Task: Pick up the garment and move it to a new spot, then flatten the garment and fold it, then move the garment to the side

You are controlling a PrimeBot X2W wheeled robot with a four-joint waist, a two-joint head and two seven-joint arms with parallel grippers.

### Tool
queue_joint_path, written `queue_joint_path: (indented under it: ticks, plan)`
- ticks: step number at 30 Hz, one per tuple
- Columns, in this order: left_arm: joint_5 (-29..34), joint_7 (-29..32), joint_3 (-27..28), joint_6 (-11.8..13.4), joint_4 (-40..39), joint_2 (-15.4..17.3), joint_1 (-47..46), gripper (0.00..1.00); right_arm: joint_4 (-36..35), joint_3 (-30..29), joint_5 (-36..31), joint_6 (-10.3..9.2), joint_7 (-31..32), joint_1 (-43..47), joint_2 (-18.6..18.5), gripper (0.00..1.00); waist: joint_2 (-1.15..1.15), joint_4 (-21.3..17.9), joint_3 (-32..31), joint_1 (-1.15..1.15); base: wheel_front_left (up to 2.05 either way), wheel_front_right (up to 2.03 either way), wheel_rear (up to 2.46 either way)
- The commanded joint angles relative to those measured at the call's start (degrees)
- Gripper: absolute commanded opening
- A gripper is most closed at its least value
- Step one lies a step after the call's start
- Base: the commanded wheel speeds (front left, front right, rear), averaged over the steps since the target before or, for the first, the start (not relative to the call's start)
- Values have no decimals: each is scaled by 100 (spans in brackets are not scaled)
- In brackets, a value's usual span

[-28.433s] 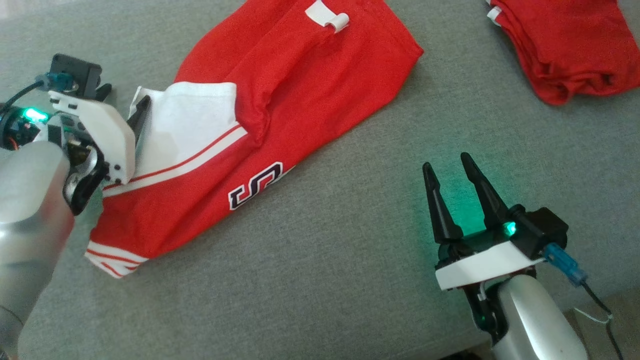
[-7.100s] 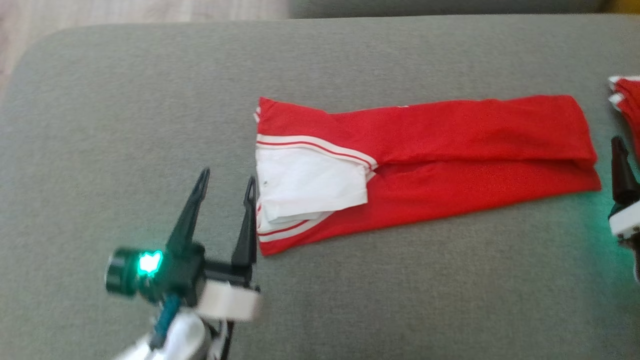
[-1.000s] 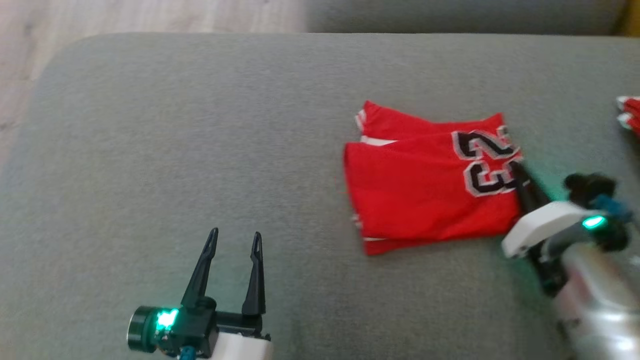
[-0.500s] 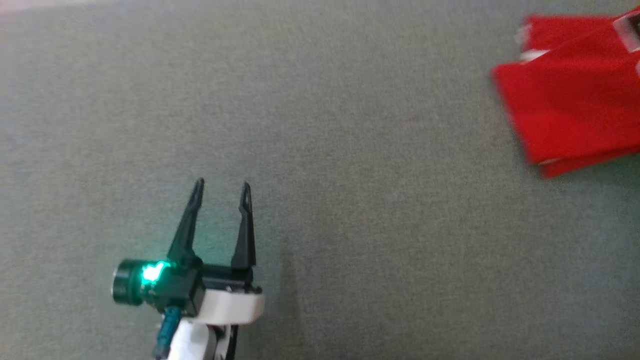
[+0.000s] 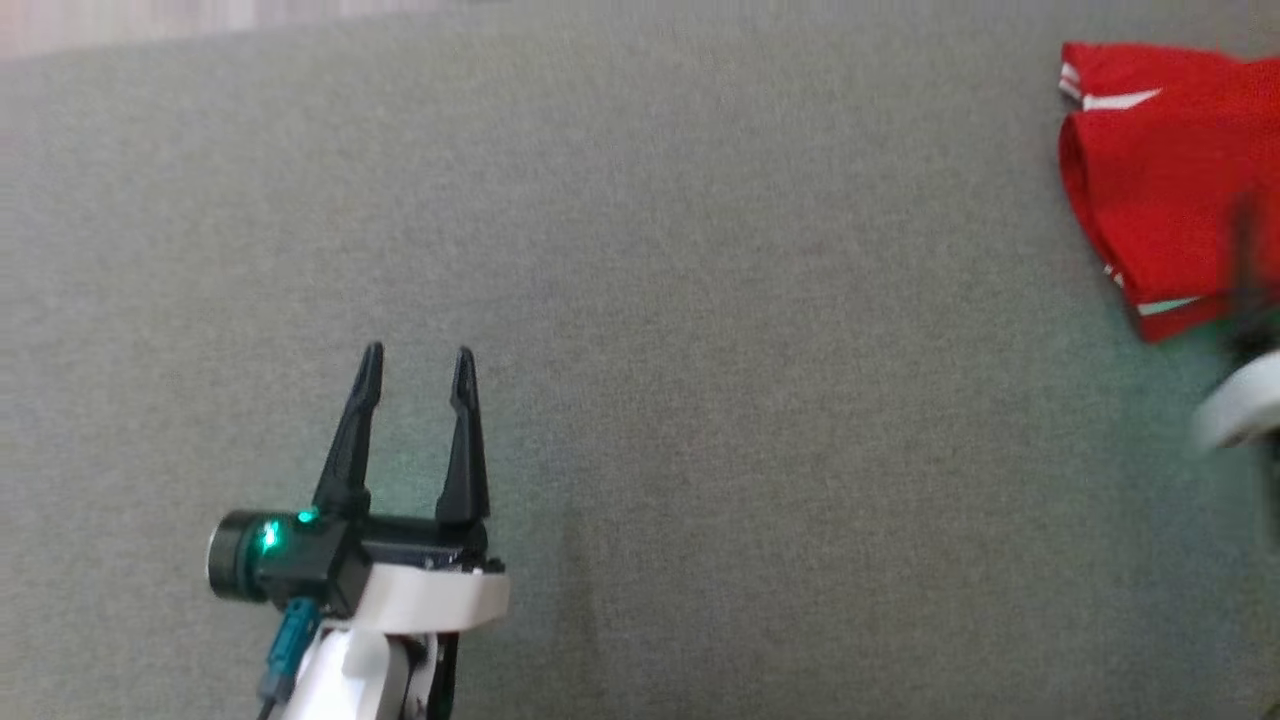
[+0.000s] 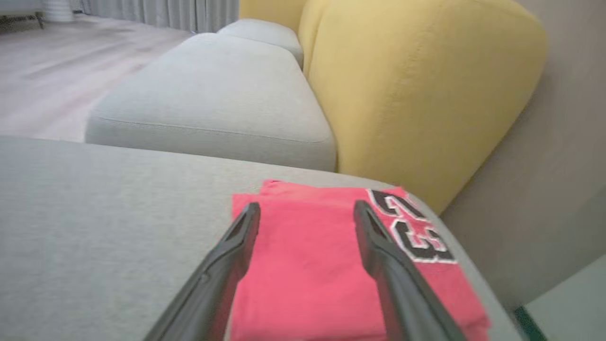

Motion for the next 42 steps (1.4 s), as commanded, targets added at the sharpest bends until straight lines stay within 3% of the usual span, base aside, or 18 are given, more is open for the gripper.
queue_joint_path:
  ticks: [1,9,12,24,42]
  plan:
    - [9,-36,214,-32,-83,-12,85,100,-232,235,58,-4,-164,168,74,100,0,69,-286,0,0,0,0]
    - [88,-36,310,-108,31,-12,410,100,615,1200,620,-4,-1543,907,1017,100,0,274,-1142,0,0,0,0]
    - [36,-36,363,-82,59,-12,591,100,962,1568,893,-4,-1797,1089,1221,100,0,345,-1461,0,0,0,0]
    - [312,-36,604,-24,40,-12,1167,100,360,1732,750,-4,-1839,2001,1551,100,0,549,-2165,0,0,0,0]
    - [403,-36,721,-70,230,-12,1309,100,346,1483,546,-4,-1839,2184,1682,100,0,514,-2299,0,0,0,0]
